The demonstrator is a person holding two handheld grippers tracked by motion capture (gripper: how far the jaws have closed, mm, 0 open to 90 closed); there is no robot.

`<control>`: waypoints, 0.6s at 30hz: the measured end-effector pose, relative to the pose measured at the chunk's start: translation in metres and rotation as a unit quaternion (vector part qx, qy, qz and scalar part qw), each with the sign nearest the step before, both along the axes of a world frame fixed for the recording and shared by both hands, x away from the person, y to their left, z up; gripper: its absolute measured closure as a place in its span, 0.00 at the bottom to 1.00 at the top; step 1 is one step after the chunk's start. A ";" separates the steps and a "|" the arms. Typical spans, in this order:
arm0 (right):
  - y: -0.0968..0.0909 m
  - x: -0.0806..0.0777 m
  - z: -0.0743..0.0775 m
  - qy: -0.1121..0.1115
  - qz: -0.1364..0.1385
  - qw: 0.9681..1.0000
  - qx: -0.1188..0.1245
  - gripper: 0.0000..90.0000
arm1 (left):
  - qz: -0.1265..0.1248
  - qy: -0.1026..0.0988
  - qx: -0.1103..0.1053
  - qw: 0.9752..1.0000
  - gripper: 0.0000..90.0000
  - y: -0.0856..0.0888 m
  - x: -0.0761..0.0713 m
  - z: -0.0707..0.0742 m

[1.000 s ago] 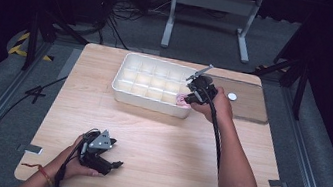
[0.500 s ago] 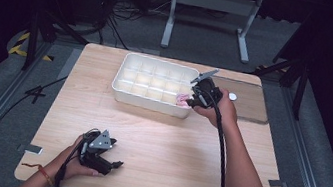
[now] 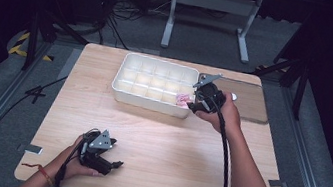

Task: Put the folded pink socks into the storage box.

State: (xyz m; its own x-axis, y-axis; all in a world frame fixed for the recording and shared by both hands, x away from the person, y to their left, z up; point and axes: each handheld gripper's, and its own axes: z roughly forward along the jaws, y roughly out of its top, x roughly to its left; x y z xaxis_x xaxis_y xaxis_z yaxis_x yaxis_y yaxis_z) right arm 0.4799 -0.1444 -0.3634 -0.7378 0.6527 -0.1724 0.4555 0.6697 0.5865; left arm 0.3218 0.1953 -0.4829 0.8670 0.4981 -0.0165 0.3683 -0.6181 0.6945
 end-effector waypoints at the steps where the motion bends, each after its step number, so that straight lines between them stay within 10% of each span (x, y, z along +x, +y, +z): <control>1: -0.001 -0.001 0.000 -0.002 0.000 1.000 0.000 0.54 | 0.000 0.000 0.000 1.000 0.20 0.000 0.000 0.000; 18: -0.010 -0.020 -0.004 -0.023 0.014 1.000 -0.009 0.43 | 0.000 0.000 0.000 1.000 0.20 0.000 0.000 0.000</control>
State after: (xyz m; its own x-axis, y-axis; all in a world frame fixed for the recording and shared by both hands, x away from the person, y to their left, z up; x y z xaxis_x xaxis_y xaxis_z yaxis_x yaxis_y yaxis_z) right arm 0.4600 -0.1540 -0.3672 -0.7472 0.6278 -0.2178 0.4090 0.6928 0.5940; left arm 0.3219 0.1951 -0.4831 0.8667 0.4986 -0.0165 0.3683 -0.6172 0.6952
